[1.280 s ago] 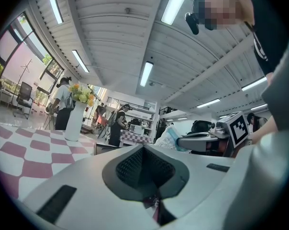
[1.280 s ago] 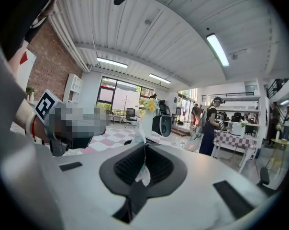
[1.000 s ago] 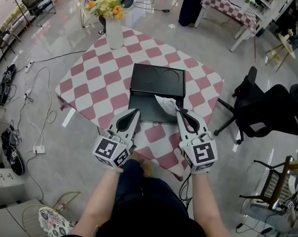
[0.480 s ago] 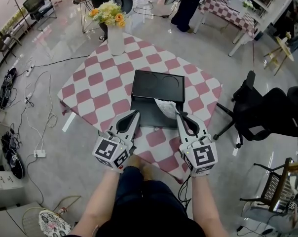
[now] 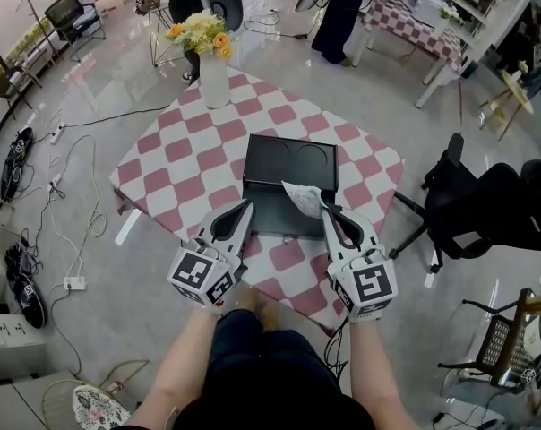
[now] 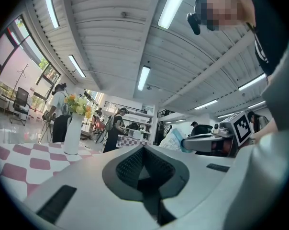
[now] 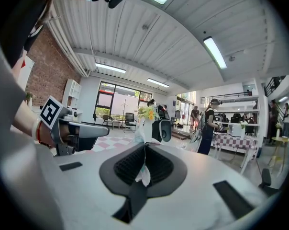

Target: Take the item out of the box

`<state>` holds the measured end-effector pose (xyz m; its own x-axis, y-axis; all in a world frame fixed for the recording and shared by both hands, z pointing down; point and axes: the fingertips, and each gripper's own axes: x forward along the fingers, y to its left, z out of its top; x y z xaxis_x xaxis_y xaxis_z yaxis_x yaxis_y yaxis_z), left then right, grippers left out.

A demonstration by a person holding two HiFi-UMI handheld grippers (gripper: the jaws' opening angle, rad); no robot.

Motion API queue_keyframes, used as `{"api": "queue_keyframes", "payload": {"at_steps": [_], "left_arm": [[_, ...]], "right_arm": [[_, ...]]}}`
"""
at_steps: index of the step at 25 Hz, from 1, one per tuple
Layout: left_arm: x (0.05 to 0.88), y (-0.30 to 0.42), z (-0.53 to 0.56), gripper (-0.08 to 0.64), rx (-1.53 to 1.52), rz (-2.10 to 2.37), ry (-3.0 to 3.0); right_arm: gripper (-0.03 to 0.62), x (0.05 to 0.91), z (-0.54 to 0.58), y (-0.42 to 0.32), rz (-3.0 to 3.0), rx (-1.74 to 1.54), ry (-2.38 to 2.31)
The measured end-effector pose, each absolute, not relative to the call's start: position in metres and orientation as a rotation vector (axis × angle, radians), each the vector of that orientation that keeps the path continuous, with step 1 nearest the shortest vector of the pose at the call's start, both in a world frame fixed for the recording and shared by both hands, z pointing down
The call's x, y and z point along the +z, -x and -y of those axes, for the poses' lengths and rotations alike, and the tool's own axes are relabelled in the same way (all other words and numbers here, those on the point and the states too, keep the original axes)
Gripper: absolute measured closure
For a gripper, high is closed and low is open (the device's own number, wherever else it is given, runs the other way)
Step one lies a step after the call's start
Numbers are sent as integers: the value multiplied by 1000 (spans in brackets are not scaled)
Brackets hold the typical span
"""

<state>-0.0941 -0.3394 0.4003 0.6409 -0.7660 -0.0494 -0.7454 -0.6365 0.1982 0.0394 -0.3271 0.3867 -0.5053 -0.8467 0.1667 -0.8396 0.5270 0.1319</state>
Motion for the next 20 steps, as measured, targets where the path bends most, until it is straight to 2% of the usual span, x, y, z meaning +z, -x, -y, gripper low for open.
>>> {"api": "queue_keyframes", "payload": {"at_steps": [20], "left_arm": [[385, 99, 346, 552, -216, 1224, -2721]], "right_arm": [[584, 364, 325, -36, 2561, -66, -1467]]}}
